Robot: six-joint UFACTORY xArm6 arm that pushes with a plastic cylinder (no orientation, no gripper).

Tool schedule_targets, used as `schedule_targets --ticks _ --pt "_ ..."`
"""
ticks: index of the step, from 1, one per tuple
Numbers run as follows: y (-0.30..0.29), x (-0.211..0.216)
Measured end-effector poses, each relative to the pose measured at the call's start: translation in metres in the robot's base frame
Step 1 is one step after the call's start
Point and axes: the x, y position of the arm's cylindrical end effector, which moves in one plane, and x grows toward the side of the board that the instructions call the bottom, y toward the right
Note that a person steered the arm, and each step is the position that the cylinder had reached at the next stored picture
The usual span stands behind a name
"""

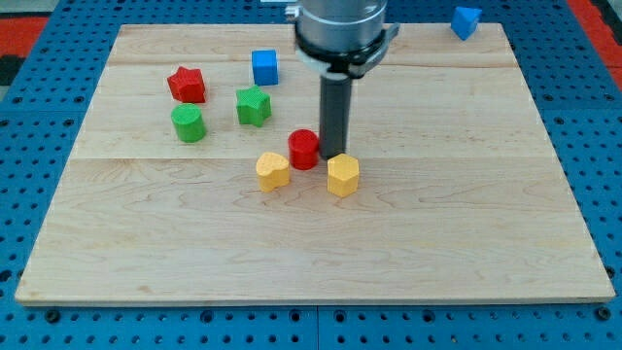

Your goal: Move the red circle towards green star

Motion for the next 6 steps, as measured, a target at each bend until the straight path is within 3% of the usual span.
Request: schedule_targets --ticks 3,5,6 --pt "-0.002 -0.003" --pt "-0.067 -0.005" --pt "-0.053 -0.013"
